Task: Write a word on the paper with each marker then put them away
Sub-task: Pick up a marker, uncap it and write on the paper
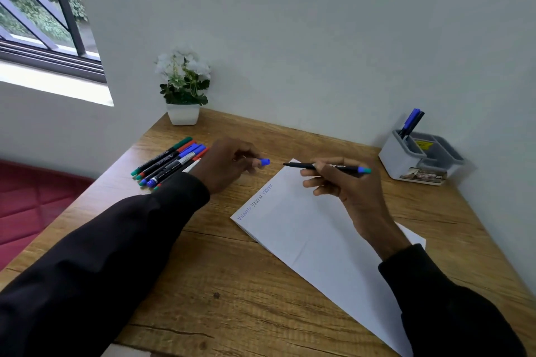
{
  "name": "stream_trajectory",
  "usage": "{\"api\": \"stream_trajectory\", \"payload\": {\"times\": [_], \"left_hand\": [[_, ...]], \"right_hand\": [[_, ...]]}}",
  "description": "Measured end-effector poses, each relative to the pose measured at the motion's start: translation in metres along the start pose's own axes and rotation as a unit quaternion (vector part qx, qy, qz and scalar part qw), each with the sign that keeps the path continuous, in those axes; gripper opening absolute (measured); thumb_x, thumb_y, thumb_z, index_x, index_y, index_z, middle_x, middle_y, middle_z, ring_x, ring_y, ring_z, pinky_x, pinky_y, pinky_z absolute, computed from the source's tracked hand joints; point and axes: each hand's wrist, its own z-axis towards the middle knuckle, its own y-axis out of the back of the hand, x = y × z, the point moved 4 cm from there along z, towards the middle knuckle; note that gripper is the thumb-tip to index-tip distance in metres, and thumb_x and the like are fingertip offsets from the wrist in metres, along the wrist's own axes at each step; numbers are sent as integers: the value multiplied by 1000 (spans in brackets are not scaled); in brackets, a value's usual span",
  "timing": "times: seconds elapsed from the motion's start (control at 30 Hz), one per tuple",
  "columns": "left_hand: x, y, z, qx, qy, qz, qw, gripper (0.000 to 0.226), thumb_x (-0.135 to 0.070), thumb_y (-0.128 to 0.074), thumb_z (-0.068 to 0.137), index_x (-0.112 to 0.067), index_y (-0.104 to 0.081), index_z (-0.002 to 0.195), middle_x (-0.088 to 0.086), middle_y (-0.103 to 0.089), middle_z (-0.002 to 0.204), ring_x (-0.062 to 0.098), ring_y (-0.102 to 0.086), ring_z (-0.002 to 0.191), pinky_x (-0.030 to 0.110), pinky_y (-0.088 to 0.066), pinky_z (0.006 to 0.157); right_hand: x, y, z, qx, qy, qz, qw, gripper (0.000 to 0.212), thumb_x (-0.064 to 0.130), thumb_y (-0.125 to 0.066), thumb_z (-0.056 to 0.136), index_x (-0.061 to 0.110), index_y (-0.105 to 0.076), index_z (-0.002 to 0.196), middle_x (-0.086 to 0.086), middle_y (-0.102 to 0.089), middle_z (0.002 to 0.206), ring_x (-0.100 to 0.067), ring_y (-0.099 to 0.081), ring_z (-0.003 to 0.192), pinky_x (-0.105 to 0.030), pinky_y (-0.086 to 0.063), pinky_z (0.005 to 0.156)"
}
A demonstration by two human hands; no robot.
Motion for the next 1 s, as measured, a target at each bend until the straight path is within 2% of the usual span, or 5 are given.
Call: {"api": "stream_trajectory", "payload": {"times": [0.4, 0.57, 0.67, 0.87, 1.0], "left_hand": [[-39, -3, -27, 0, -40, -46, 998, 13, -8, -64, 90, -11, -73, 99, -1, -73, 86, 9, -68, 79, 24, -58, 71], [-59, -4, -32, 2, -51, -39, 998, 15, -7, -68, 87, -11, -75, 100, -3, -73, 86, 1, -65, 76, 10, -49, 66], [-68, -3, -35, -2, -66, -38, 997, 23, -8, -74, 81, -16, -74, 103, -16, -70, 87, -2, -65, 81, 8, -49, 68], [-75, -5, -32, -30, -80, -37, 996, 18, -8, -76, 81, -17, -77, 96, -18, -69, 76, 0, -63, 71, 9, -47, 63], [-81, -14, -26, -25, -62, -45, 997, 15, -2, -70, 84, -7, -76, 97, -12, -67, 71, -4, -62, 66, 4, -44, 59]], "right_hand": [[18, -6, -33, 10, 46, 49, 998, 26, 16, -73, 88, -3, -77, 106, -25, -78, 95, -39, -77, 78, -32, -64, 68], [18, -10, -37, 41, 25, 85, 995, 38, 29, -80, 89, -3, -76, 107, -28, -77, 99, -39, -78, 81, -34, -65, 70], [17, -4, -37, 41, 17, 118, 992, 32, 18, -72, 94, -10, -71, 107, -33, -75, 99, -39, -78, 79, -34, -65, 69], [13, 6, -41, -15, 68, 28, 997, 17, 8, -74, 88, -6, -74, 97, -24, -78, 88, -40, -76, 73, -37, -65, 68], [11, 9, -40, -40, 88, -22, 995, 13, 8, -74, 90, -3, -76, 96, -17, -79, 85, -36, -77, 70, -35, -64, 66]]}}
